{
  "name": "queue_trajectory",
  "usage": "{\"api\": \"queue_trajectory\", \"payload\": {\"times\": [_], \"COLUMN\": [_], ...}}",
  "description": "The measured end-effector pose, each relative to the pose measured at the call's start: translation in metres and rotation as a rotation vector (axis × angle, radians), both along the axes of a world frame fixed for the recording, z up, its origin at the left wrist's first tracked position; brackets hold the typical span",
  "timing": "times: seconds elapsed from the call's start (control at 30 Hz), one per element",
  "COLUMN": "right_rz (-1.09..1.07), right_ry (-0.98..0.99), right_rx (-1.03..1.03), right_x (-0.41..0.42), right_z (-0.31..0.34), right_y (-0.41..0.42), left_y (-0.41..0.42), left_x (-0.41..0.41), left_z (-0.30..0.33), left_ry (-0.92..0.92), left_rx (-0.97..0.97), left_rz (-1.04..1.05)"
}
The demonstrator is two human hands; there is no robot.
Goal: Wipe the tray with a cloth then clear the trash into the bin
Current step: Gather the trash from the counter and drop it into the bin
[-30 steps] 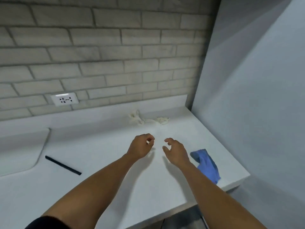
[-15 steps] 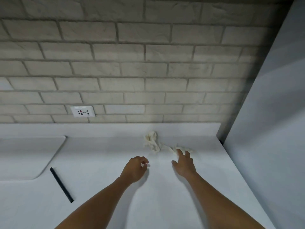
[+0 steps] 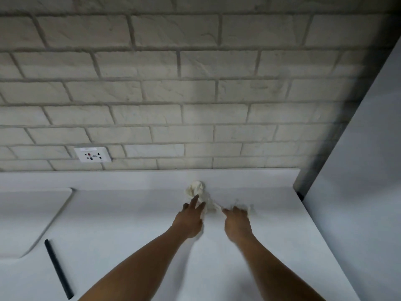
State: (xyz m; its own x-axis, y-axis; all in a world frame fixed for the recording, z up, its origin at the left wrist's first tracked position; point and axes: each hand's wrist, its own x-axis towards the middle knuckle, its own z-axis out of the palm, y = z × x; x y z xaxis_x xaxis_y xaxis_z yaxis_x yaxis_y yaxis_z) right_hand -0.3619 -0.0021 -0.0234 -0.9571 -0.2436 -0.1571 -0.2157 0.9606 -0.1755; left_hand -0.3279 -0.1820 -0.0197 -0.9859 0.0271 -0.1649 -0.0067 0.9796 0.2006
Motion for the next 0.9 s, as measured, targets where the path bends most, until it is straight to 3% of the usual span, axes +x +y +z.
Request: {"api": "queue_trajectory", "payload": {"times": [0.13,0.23,0.4,0.6,0.9], "right_rz": [-0.026,-0.053,-0.067,-0.136,-0.148], "right_ry": [0.047,0.011,-0.006,-0.076,-0.061], "right_rx": [-0.023,-0.039,-0.047,-0.199,-0.48], "right_x": [0.0,0.001,0.009,0.024,0.072], "right_z": [0.0,0.002,0.0,0.01,0.048], "right_y": [0.005,0.009,0.005,-0.006,-0.036], "left_y": [0.012,0.016,0.013,-0.005,-0.039], "left_x": [-0.005,-0.004,0.001,0.015,0.063], "left_z": [-0.005,-0.003,-0.006,0.01,0.049], "left_ry": [-0.044,-0.005,0.018,-0.011,0.187], "left_rx": [-0.194,-0.236,-0.125,0.223,0.28], "left_rz": [-0.011,0.006,-0.02,0.099,0.1]}}
